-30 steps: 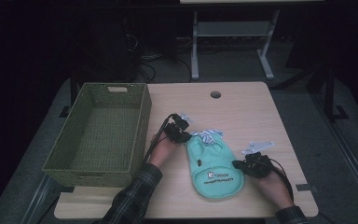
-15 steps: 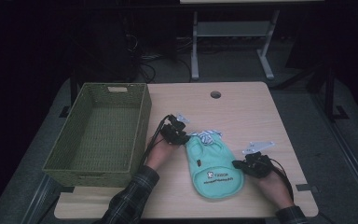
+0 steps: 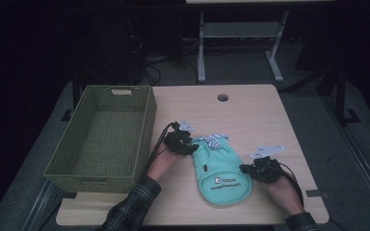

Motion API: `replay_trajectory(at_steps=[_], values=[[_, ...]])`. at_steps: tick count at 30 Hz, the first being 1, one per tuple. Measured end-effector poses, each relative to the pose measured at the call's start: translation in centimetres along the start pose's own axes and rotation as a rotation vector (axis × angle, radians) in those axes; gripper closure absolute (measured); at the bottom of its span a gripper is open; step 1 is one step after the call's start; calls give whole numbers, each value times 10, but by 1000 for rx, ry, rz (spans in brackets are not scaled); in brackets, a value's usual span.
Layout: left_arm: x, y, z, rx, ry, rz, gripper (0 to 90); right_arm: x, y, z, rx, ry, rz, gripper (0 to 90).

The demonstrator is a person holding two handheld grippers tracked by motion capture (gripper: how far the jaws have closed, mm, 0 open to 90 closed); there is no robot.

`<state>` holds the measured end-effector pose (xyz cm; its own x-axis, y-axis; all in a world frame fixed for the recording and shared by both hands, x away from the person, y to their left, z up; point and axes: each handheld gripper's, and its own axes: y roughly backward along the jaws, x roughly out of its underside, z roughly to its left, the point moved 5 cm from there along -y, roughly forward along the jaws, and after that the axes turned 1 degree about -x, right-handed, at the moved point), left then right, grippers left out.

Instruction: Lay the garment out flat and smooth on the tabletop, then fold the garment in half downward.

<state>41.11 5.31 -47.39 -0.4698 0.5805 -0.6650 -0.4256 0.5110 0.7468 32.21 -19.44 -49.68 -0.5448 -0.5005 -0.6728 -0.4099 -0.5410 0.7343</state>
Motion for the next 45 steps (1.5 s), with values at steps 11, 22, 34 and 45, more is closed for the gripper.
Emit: replay_trajectory(at_steps=[11, 22, 34, 45], values=[[5, -29, 13, -7, 15, 45, 475, 2, -3, 0, -1, -2, 17, 894], [6, -29, 13, 25, 7, 56, 645, 3, -3, 0, -5, -6, 18, 897], [4, -23, 11, 49, 7, 40, 829, 3, -4, 0, -5, -6, 24, 900], [-11, 5, 0, 104, 13, -60, 836, 2, -3, -6, 23, -4, 34, 900]])
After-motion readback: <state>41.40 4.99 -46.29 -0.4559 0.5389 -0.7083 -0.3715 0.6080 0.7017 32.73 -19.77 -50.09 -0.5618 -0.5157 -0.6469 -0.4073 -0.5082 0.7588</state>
